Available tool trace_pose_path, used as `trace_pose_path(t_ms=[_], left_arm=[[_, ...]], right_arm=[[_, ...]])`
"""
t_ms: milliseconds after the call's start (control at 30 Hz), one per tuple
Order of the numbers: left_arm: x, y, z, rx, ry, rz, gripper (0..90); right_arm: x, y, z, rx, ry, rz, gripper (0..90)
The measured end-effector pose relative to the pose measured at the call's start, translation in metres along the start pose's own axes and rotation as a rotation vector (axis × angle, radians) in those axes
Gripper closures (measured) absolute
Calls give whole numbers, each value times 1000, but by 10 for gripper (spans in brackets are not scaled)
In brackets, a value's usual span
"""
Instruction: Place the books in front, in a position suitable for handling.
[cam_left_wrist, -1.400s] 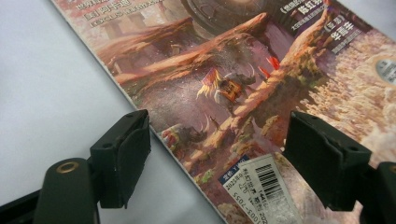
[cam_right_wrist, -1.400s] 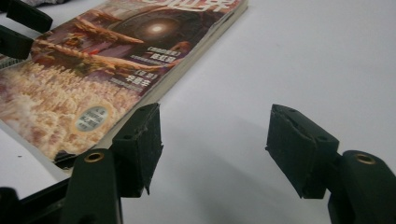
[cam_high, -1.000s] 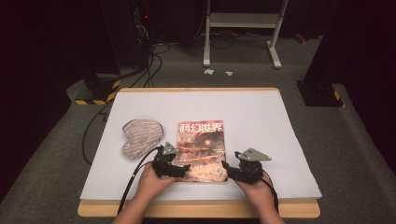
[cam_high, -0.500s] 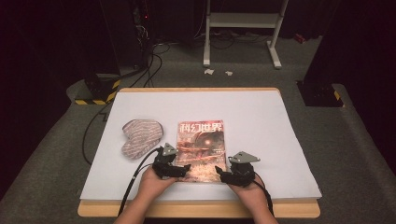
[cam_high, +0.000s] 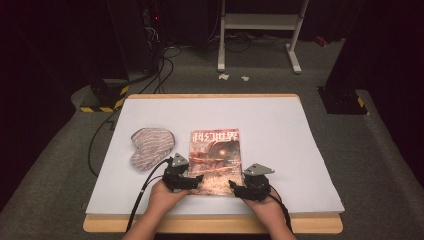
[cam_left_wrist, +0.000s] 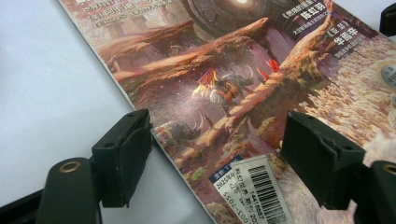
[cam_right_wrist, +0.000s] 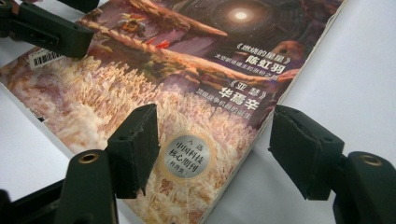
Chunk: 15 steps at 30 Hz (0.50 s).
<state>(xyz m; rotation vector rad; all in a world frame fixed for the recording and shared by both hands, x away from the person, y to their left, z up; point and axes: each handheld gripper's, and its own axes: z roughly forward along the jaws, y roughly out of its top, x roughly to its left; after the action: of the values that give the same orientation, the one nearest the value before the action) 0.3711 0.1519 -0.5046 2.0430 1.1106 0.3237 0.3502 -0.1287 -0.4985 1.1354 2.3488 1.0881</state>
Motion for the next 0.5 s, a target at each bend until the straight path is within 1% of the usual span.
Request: trace_pose_path(t_ms=[100, 167, 200, 333, 367, 500], left_arm=[[-1, -1, 0, -3, 6, 2, 245], [-3, -1, 0, -6, 14, 14, 248], [-3, -1, 0, -6, 13, 12, 248], [-2, -1, 0, -6, 4, -1, 248], [-3, -1, 0, -6, 13, 1, 250], [-4, -1, 0, -9, 20, -15, 261]], right_arm=[[1, 0, 2, 7, 10, 10, 326], [2, 0, 3, 15, 6, 11, 326], [2, 0, 3, 19, 1, 9, 326], [0, -1, 4, 27, 3, 34, 326], [0, -2, 4, 29, 3, 41, 327], [1, -1, 5, 35, -3, 54, 327]])
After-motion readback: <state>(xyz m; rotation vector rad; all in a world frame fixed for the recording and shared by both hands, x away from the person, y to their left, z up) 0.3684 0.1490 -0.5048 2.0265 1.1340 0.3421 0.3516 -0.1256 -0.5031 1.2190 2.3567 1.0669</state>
